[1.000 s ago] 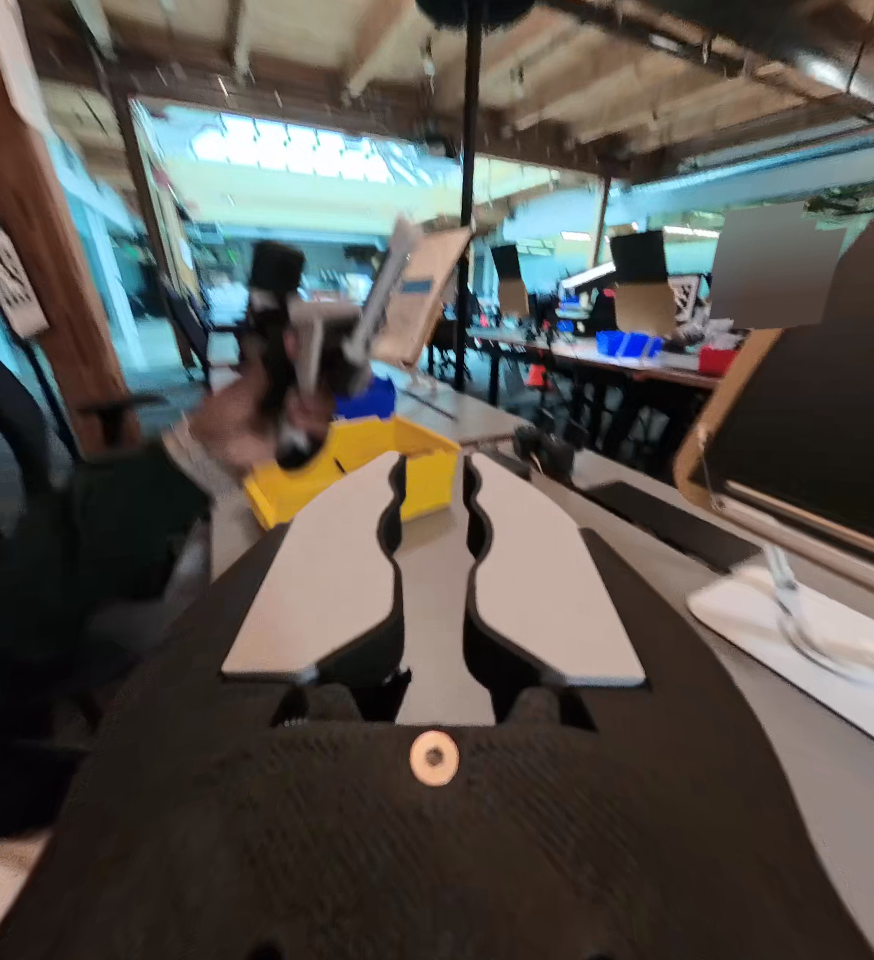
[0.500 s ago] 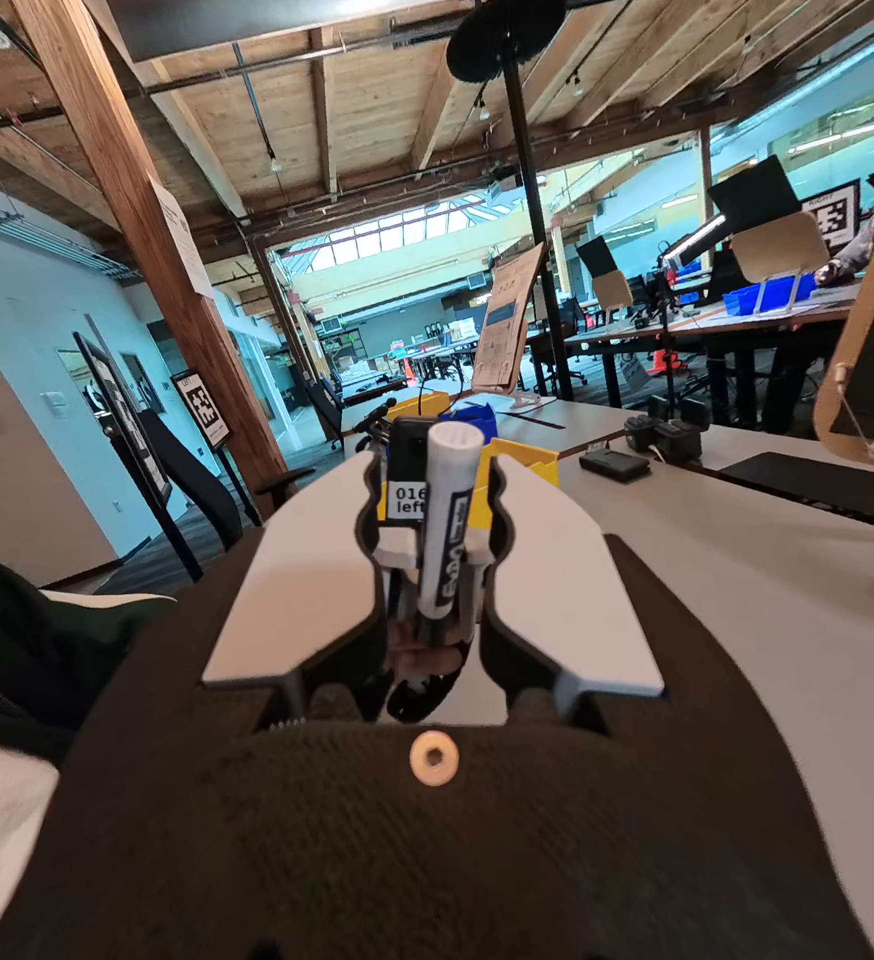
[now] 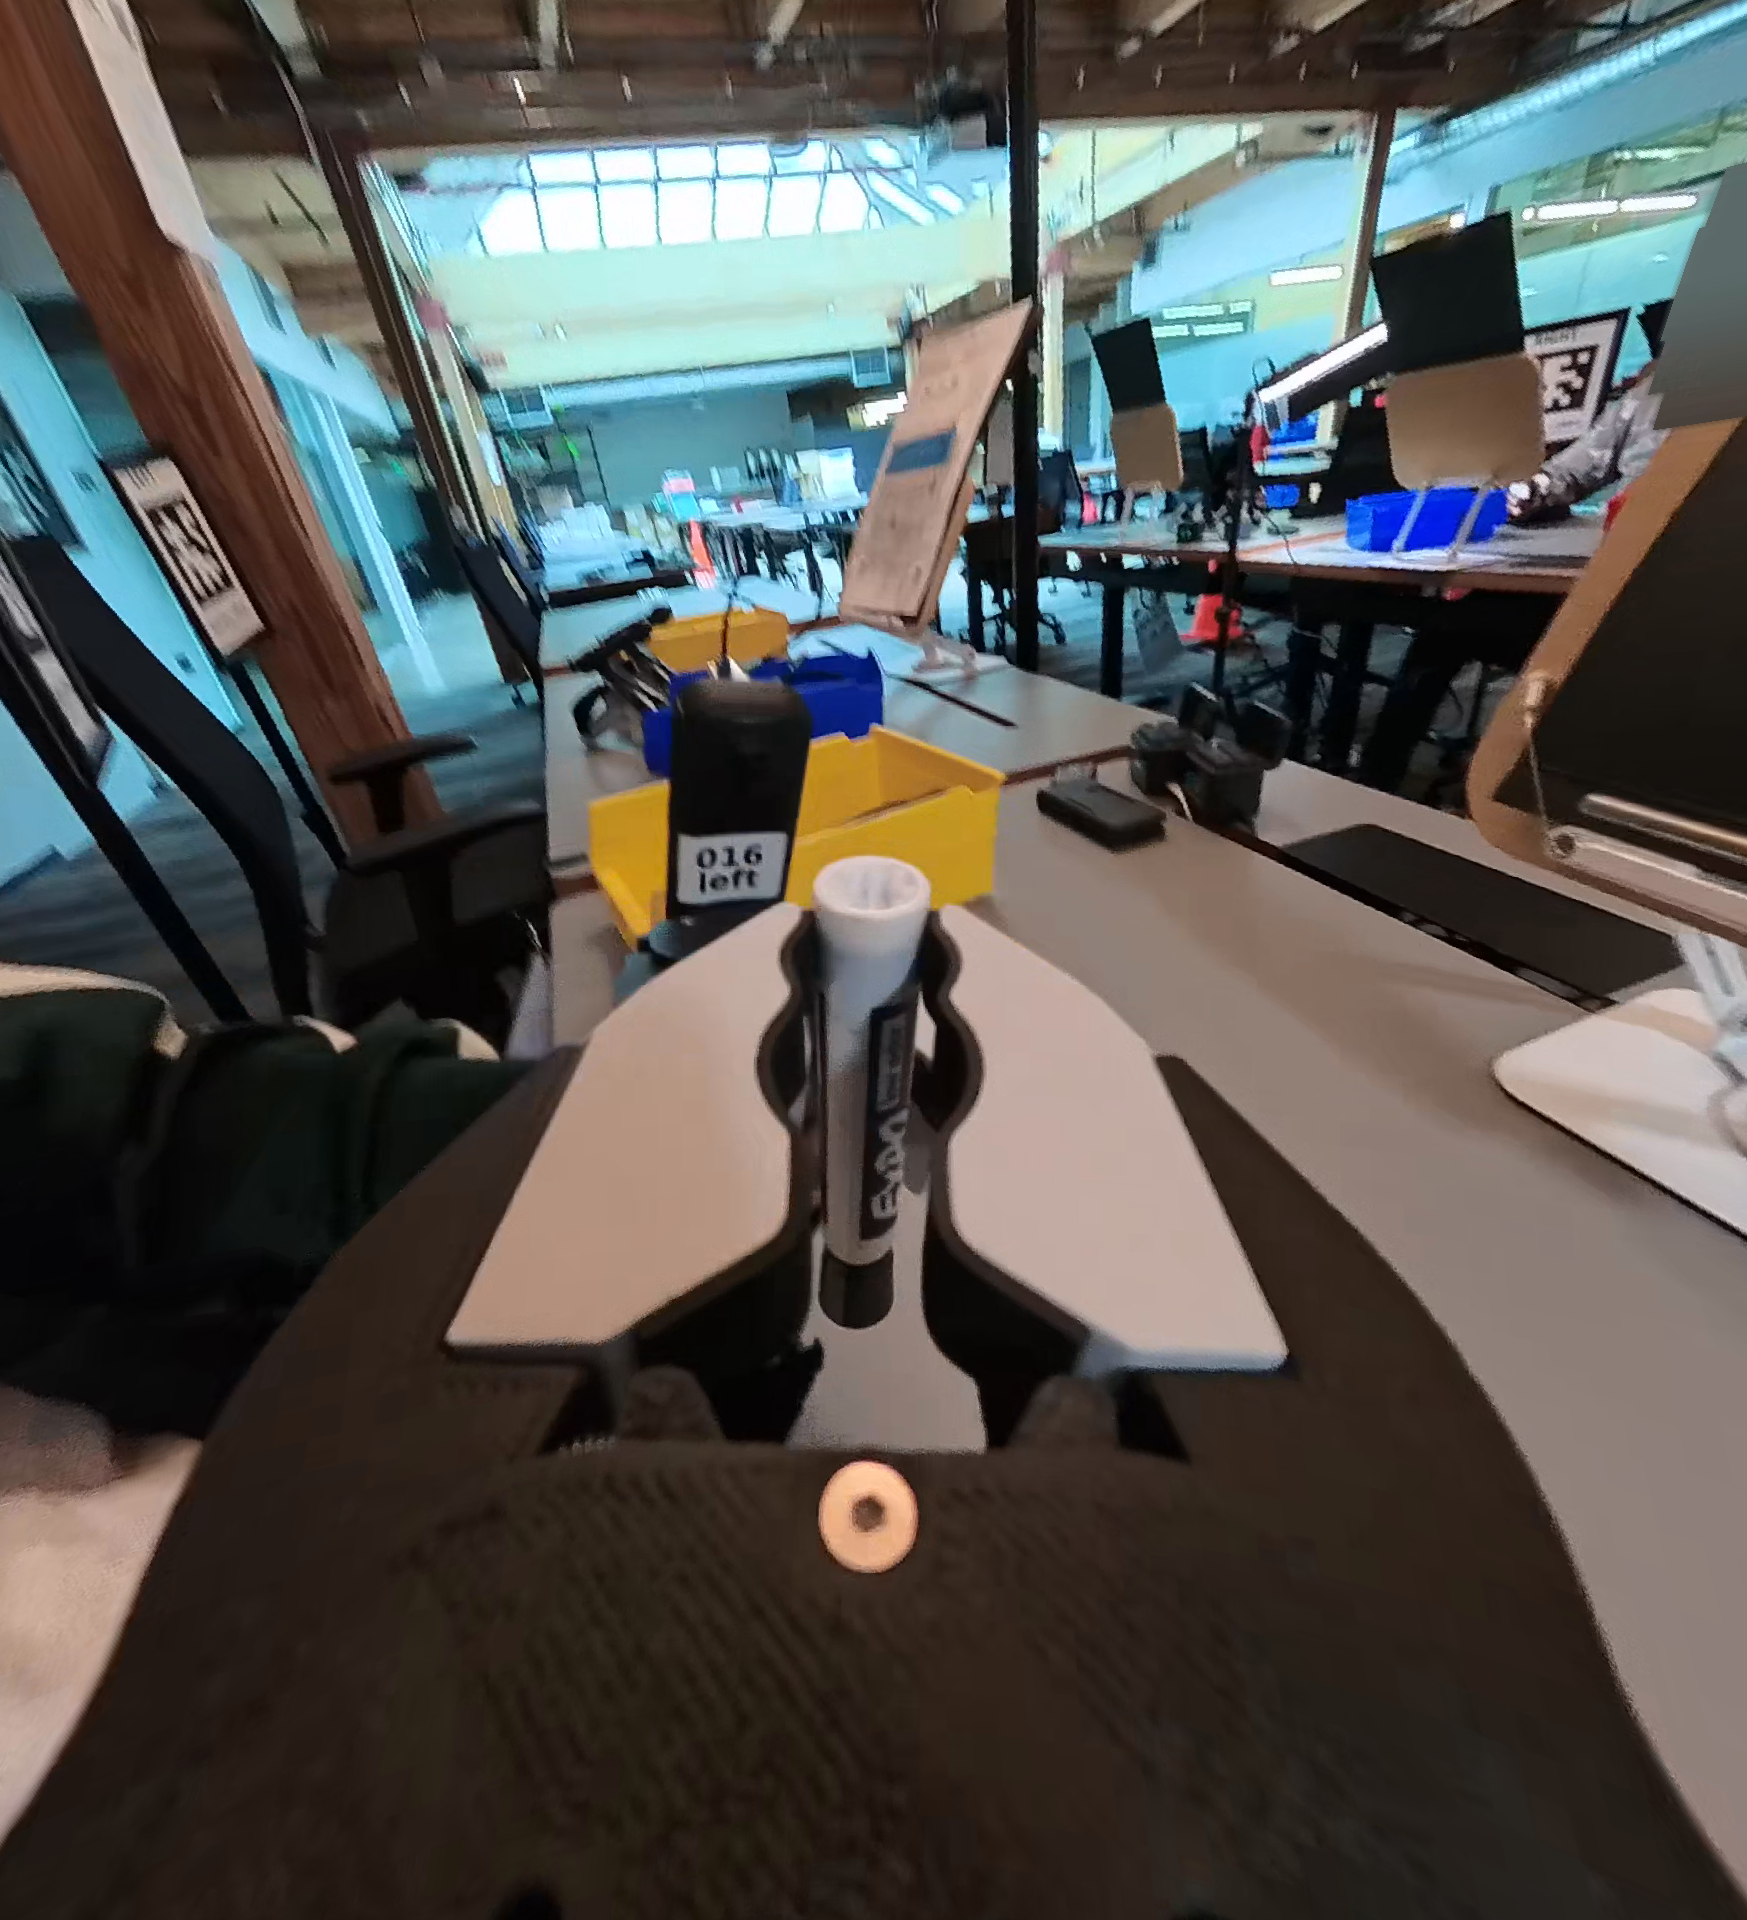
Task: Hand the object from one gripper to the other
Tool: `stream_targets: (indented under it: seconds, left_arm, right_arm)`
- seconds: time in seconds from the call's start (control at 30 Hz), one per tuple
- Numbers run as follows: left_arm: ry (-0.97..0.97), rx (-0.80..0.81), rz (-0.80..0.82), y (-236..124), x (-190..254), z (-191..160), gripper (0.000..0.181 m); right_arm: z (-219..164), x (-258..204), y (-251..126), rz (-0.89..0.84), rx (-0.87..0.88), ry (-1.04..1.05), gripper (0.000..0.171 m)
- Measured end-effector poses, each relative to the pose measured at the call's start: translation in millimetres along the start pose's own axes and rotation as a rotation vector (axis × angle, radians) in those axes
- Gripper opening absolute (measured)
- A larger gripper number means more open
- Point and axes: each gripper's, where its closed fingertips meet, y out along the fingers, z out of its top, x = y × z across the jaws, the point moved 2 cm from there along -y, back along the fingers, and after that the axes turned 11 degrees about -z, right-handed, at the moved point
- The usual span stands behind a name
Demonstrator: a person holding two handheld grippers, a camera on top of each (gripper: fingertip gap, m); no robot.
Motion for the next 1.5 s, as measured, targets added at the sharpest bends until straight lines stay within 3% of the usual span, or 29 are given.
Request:
stream_targets:
  seconds: [0.23, 0.4, 0.53, 0.6, 0.63, 0.73, 0.9, 1.03, 1.2, 1.43, 1.5]
  left_arm:
    - [0.062, -0.264, -0.005, 4, -11, -57, 0.042]
    - [0.051, -0.292, -0.045, 14, -7, -72, 0.039]
    - [0.053, -0.294, -0.049, 14, -7, -75, 0.020]
    - [0.045, -0.291, -0.049, 12, -8, -74, 0.020]
    - [0.043, -0.284, -0.044, 11, -9, -72, 0.020]
    - [0.036, -0.233, -0.029, 7, -11, -63, 0.020]
    - [0.021, -0.150, 0.027, -6, -20, -48, 0.020]
    - [0.011, -0.133, 0.065, -16, -26, -42, 0.020]
    - [-0.048, -0.192, 0.082, -20, -29, -48, 0.020]
    - [-0.031, -0.334, 0.090, -12, -28, -68, 0.020]
    - [-0.031, -0.332, 0.079, -9, -27, -70, 0.020]
  right_arm:
    - [-35, 6, 4, 0.018, -0.167, -0.137, 0.020]
    - [-46, 4, 11, 0.050, -0.172, -0.097, 0.020]
    - [-48, 3, 14, 0.056, -0.166, -0.064, 0.020]
    - [-48, 3, 15, 0.055, -0.164, -0.061, 0.020]
    - [-46, 2, 15, 0.057, -0.157, -0.064, 0.022]
    - [-36, 4, 15, 0.021, -0.108, -0.071, 0.053]
    - [-12, 17, 3, -0.078, 0.040, -0.108, 0.064]
    - [-17, 30, -3, -0.094, 0.087, -0.082, 0.064]
    - [-49, 34, 6, -0.032, 0.096, 0.013, 0.059]
    - [-93, 21, 25, 0.036, 0.008, -0.015, 0.043]
    - [-100, 20, 25, 0.043, -0.013, -0.039, 0.028]
